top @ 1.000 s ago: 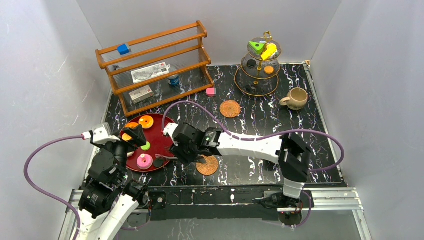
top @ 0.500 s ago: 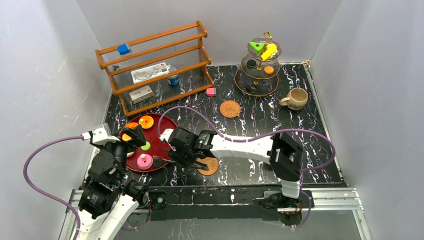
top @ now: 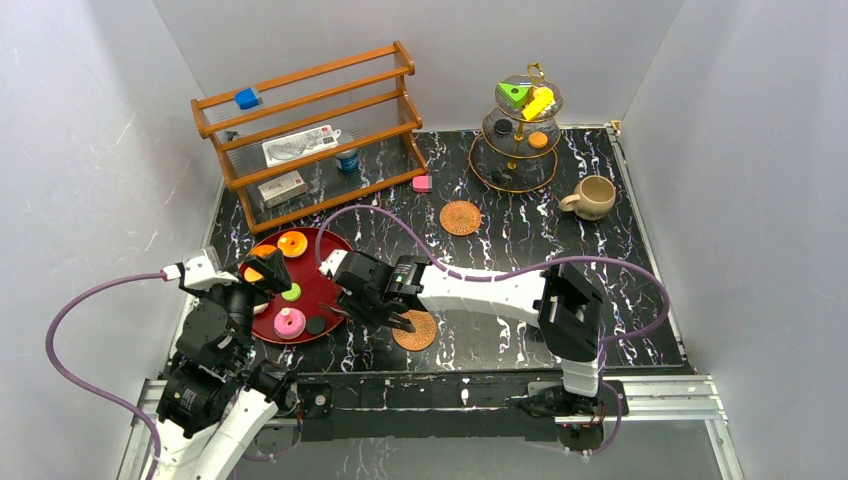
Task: Serve the afternoon tea
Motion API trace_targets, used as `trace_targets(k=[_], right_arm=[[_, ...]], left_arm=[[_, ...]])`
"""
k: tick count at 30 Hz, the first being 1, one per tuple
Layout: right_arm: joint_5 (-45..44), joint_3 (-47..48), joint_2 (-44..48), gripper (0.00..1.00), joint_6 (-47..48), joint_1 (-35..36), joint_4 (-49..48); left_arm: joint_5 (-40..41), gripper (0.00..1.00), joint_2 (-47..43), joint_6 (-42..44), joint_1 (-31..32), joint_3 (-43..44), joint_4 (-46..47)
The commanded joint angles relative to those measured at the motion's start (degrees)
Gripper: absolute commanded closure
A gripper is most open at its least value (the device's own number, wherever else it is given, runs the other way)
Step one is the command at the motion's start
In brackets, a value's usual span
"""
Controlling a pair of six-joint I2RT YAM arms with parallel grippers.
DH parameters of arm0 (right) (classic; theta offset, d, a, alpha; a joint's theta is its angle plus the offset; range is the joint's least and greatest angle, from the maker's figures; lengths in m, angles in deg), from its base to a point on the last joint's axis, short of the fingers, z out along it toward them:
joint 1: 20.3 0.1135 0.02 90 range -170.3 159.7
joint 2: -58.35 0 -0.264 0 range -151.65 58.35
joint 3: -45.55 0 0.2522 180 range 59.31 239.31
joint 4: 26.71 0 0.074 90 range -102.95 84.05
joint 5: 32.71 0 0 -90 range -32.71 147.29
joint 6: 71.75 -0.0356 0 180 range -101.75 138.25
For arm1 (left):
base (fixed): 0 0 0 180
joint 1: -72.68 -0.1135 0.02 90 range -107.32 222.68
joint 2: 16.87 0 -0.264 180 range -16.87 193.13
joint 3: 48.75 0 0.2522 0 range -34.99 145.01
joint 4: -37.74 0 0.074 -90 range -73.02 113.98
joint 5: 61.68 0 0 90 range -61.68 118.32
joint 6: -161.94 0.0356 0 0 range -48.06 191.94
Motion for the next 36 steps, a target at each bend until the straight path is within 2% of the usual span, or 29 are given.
trace_targets(k=[1,12,20,29,36], right_arm=[[2.5,2.3,2.8,0.46,-0.5,0.2,-2.5],[3.4,4.3,2.9,0.47,-1.8,0.2,-1.5],[-2.5,5.7,4.1,0.47,-2.4,0.4,-0.4],[6.5,3.9,4.8,0.47,-4.0,0.8,-3.2],[6.8,4.7,2.5,0.47,-4.7,2.9,-2.8]], left_arm=[[1.5,0.06,-0.5,-0.6,0.2,0.3,0.6],[1.6,0.06,-0.6,-0.6,0.2,0.3,0.6],[1.7,0.06,-1.0,-0.6,0.2,0.3,0.6],[2.3,0.06,-1.2,-0.6,0.2,0.7,0.3],[3.2,0.06,-2.6,-0.9,0.2,0.4,0.4]])
